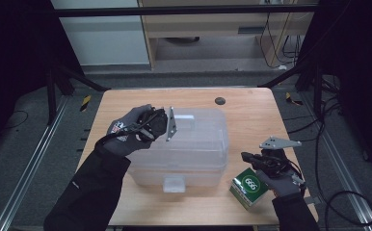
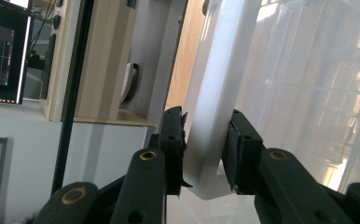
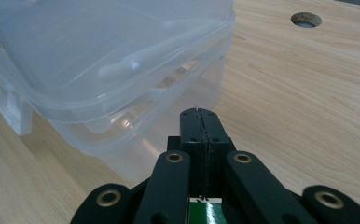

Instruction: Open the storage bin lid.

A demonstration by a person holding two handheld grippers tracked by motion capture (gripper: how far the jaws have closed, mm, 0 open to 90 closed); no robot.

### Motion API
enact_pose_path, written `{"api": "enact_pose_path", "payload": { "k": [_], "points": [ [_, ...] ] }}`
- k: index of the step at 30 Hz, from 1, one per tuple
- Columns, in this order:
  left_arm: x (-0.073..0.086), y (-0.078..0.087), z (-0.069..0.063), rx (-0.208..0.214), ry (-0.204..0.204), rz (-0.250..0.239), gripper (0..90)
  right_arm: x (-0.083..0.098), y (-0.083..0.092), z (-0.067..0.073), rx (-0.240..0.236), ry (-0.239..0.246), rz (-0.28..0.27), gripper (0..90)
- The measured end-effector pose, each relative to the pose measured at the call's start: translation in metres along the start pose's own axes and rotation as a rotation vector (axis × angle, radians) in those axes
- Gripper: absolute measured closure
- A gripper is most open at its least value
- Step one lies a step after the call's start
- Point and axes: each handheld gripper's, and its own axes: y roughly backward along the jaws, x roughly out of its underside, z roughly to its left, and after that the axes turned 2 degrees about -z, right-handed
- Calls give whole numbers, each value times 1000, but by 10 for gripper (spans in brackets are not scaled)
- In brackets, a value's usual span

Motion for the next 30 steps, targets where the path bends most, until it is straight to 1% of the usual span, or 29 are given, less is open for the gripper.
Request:
{"api": "enact_pose_path", "payload": {
  "k": [1, 4, 9, 11, 13, 20, 24, 25, 30],
  "points": [
    [0, 0, 1, -2, 16, 10, 706, 0, 0, 0, -1, -1, -2, 900],
    [0, -1, 5, -4, 20, 13, 703, 1, -2, 1, 2, 0, 0, 900],
    [0, -4, 10, -8, 44, 8, 700, 1, -2, 1, -1, 1, -1, 900],
    [0, -6, 12, -11, 56, 5, 698, 2, -2, 2, -5, -5, 1, 900],
    [-1, -7, 14, -11, 59, 11, 697, 2, -3, 2, -10, -11, 1, 900],
    [-1, -12, 20, -16, 93, 4, 692, 2, -5, 3, -17, -6, -6, 900],
    [-2, -13, 23, -21, 90, 11, 692, 2, -5, 5, -24, -14, -19, 900],
    [-2, -14, 24, -18, 103, 10, 691, 2, -5, 5, -29, -14, -20, 900],
    [-2, -18, 28, -23, 120, 10, 688, 0, -5, 9, -36, -10, -41, 900]
  ]
}}
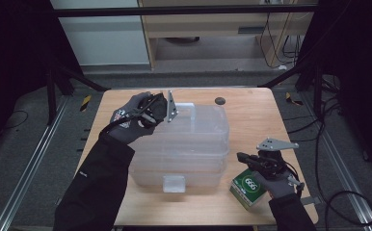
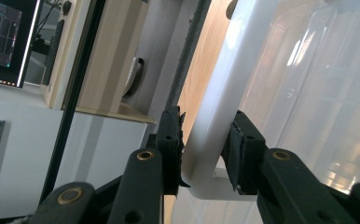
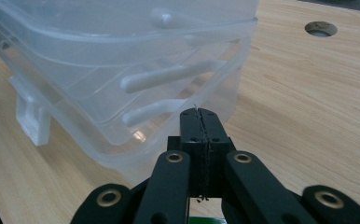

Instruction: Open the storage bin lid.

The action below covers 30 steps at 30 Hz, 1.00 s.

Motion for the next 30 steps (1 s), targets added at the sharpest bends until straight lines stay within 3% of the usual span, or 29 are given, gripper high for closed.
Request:
{"api": "enact_pose_path", "payload": {
  "k": [7, 23, 30],
  "points": [
    [0, -3, 4, 4, 16, -2, 686, -2, -1, 5, -8, -1, -30, 900],
    [0, -3, 4, 13, 18, -1, 683, -10, -6, 20, -81, -12, -114, 900],
    [4, 0, 4, 30, 44, -23, 631, -9, -7, 20, -86, -14, -104, 900]
  ]
}}
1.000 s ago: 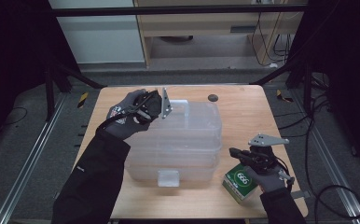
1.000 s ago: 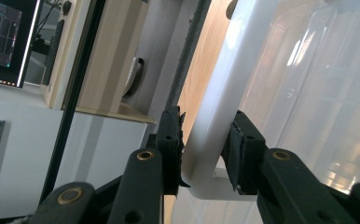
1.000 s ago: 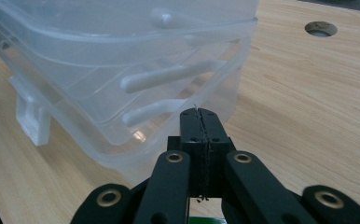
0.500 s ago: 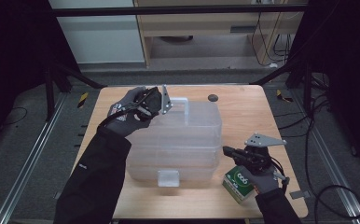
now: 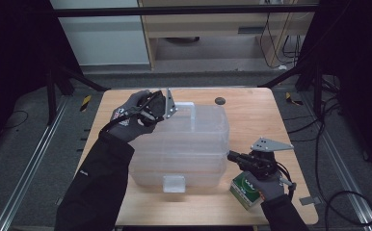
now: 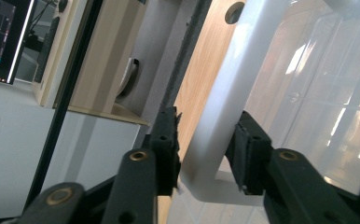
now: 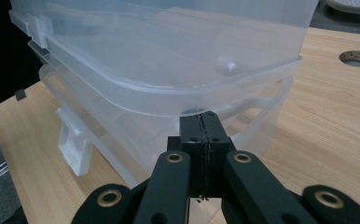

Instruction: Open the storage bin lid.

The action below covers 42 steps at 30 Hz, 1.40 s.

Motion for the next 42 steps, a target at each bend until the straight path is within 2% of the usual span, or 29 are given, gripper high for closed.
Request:
{"api": "enact_pose_path", "payload": {
  "k": [5, 9, 12, 17, 24, 34, 39, 40, 42],
  "points": [
    [7, 10, -1, 23, 34, -43, 557, 0, 0, 0, -2, -1, 3, 900],
    [13, 20, -2, 22, 54, -64, 514, 0, 0, 0, -1, 1, 6, 900],
    [19, 27, 0, 14, 85, -81, 511, 0, 0, 0, -2, 0, 7, 900],
    [30, 38, 2, 20, 161, -130, 517, 0, 0, 0, -1, 1, 11, 900],
    [49, 53, 4, 13, 238, -151, 573, 0, 0, 0, -1, 2, 13, 900],
    [77, 71, 6, -32, 422, -225, 745, 0, -1, 0, 0, -1, 20, 900],
    [94, 80, 5, -55, 534, -256, 814, 1, -1, 0, 0, -2, 21, 900],
    [98, 82, 6, -52, 561, -265, 849, 0, -1, 0, 1, -1, 22, 900],
    [107, 86, 5, -59, 619, -275, 861, 1, -1, 0, 2, 0, 19, 900]
  ]
}}
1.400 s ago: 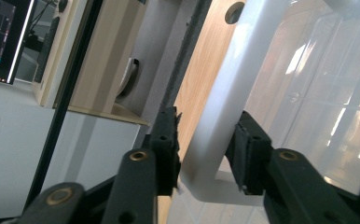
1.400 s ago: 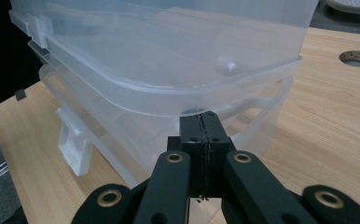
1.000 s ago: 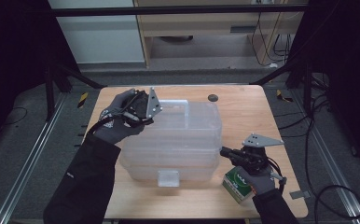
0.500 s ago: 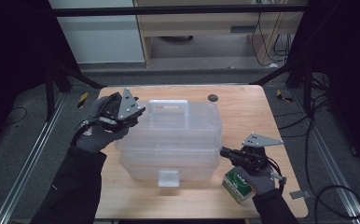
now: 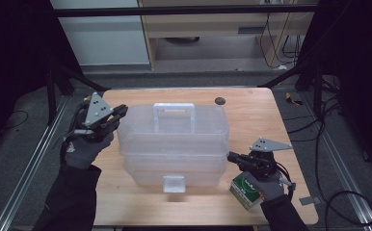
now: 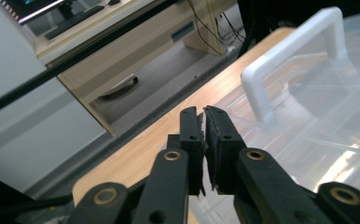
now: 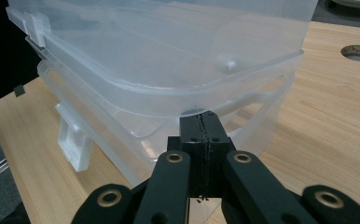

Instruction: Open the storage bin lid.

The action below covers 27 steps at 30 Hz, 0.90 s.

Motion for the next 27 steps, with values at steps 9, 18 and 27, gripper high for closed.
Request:
{"api": "enact_pose_path", "payload": {
  "k": [9, 18, 27],
  "points": [
    [39, 21, 12, -56, 150, -27, 895, 0, 0, 0, 1, -3, 5, 900],
    [84, 36, 14, -80, 257, -69, 895, 0, 0, 0, -3, -5, 7, 900],
    [113, 26, 10, -66, 291, 11, 895, 1, 0, 0, -1, -3, 9, 900]
  ]
}}
